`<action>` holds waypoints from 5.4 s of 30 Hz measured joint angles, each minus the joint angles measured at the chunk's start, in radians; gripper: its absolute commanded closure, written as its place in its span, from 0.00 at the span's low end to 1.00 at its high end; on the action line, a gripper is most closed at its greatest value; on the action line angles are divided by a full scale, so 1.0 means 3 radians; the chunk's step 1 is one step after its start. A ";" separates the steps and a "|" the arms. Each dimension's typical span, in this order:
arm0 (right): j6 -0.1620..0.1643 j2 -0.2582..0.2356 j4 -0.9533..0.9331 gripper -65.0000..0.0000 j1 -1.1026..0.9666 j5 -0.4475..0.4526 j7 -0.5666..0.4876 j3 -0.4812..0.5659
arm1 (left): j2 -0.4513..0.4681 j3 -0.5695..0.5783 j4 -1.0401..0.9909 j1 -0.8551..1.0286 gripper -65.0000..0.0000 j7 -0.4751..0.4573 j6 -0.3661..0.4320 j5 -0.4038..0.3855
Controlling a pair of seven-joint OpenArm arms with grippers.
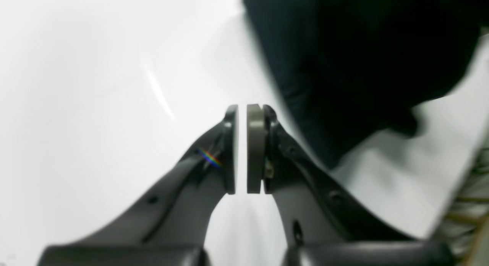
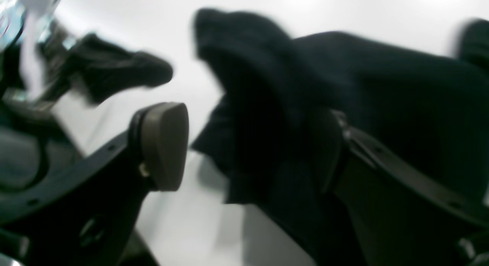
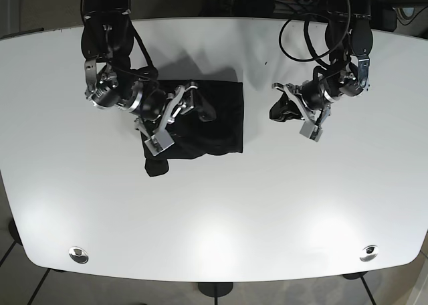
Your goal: Fold the T-shirt properly
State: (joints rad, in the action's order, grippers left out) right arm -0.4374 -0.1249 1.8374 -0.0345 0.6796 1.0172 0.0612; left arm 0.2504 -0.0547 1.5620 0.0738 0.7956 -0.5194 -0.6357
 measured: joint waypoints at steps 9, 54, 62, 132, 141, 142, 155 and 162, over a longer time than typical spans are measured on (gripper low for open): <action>-0.0015 0.0103 -0.0195 0.36 -0.0003 -0.1507 -0.0338 0.0725 | -0.0207 0.0654 -0.0140 -0.0043 0.96 -0.0352 -0.0017 0.0650; -0.0014 0.0080 -0.1047 0.91 0.0833 -0.0936 -0.0422 -0.0944 | -0.0362 0.1061 0.0594 -0.0125 0.97 -0.0351 -0.0053 0.0935; -0.0027 -0.0038 -0.1890 0.90 0.0868 -0.0944 -0.1124 -0.0830 | -0.0696 0.1034 0.0038 -0.0127 0.97 -0.0540 -0.0013 0.1185; -0.0390 -0.0047 -0.0664 0.91 -0.0089 -0.0936 -0.0912 -0.0907 | -0.0693 0.1209 -0.2122 -0.1279 0.48 -0.2235 0.1083 0.1665; -0.0390 -0.0037 -0.0657 0.91 -0.0086 -0.0932 -0.0818 -0.0909 | 0.0950 0.0638 -0.2342 -0.1265 0.48 -0.1877 0.0665 0.1628; -0.0390 -0.0036 -0.0657 0.91 -0.0088 -0.0932 -0.0818 -0.0908 | 0.1171 0.0627 -0.2552 -0.1288 0.48 -0.1966 0.0515 0.1626; -0.0370 -0.0003 -0.0348 0.91 -0.0189 -0.0964 -0.0786 -0.0787 | 0.2204 0.0540 -0.3747 -0.1189 0.49 -0.2979 -0.0229 0.1829; -0.0172 0.0019 -0.0427 0.91 -0.0425 -0.1453 -0.1371 -0.0779 | 0.1949 0.0551 -0.2314 -0.0900 0.49 -0.3040 -0.0282 0.1464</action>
State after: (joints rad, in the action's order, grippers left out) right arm -0.4889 -0.1192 1.7092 -0.1619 0.2436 0.6060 -0.1726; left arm 0.8352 0.1104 0.8677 -0.1963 -0.1165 -0.6041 -0.1967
